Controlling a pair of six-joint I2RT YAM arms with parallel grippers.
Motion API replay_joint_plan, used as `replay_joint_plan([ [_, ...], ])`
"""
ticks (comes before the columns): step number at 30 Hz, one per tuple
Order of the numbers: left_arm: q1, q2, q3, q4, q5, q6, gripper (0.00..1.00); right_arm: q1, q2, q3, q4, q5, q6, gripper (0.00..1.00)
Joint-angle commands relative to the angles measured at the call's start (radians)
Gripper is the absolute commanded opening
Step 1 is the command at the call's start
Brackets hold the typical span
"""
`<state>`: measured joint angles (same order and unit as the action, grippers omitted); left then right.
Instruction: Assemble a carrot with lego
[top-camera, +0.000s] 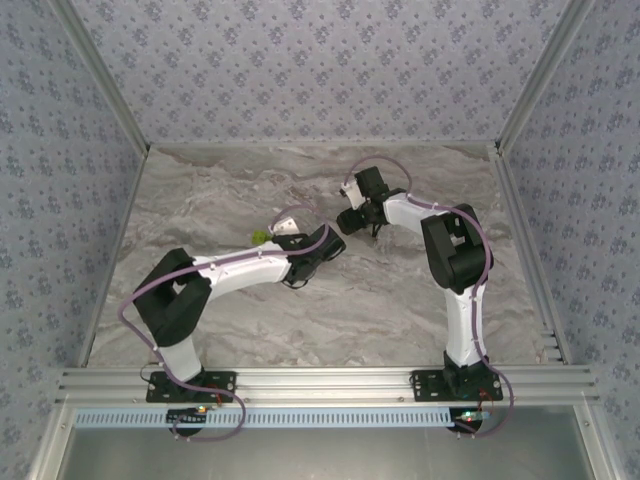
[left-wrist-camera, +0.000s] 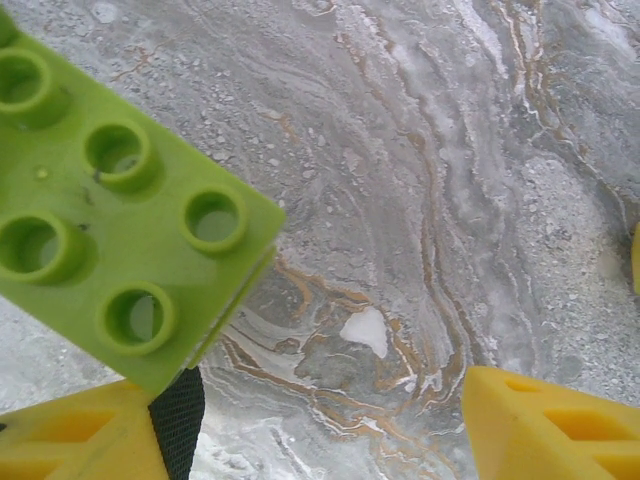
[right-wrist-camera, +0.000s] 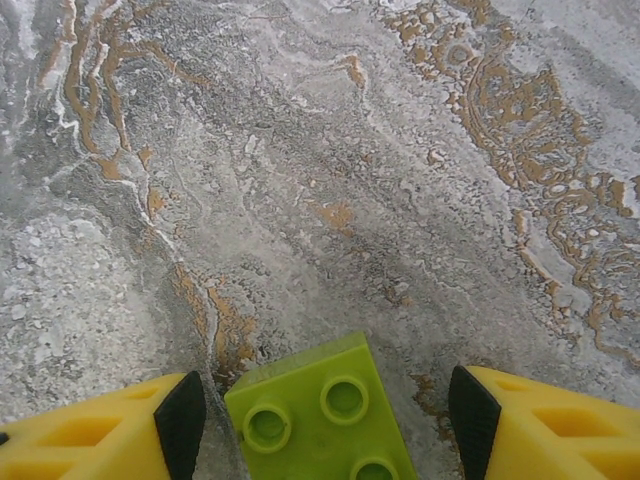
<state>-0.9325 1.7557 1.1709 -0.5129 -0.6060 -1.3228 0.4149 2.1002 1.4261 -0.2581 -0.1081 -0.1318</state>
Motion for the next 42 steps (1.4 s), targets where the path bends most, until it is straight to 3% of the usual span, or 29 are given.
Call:
replay_joint_plan([
  [1,-0.006,0.027,0.04,0.039,-0.001,0.049,0.7,0.007,0.032,0.025,-0.039,-0.006,-0.001,0.69],
  [13,-0.011,0.032,0.044,0.128,0.072,0.102,0.7,0.007,0.047,0.046,-0.061,-0.011,-0.005,0.64],
  [23,-0.032,-0.173,-0.02,0.12,0.169,0.155,0.7,0.008,0.053,0.056,-0.078,-0.027,-0.014,0.45],
  [31,-0.022,-0.393,-0.039,0.006,0.159,0.291,0.71,0.011,0.025,0.015,-0.053,-0.016,-0.001,0.64],
  [36,0.067,-0.529,-0.126,0.014,0.212,0.387,0.71,0.016,-0.047,-0.098,0.054,0.018,0.037,0.64],
  [42,0.25,-0.716,-0.252,0.027,0.293,0.451,0.71,0.02,-0.08,-0.154,0.104,0.028,0.07,0.61],
])
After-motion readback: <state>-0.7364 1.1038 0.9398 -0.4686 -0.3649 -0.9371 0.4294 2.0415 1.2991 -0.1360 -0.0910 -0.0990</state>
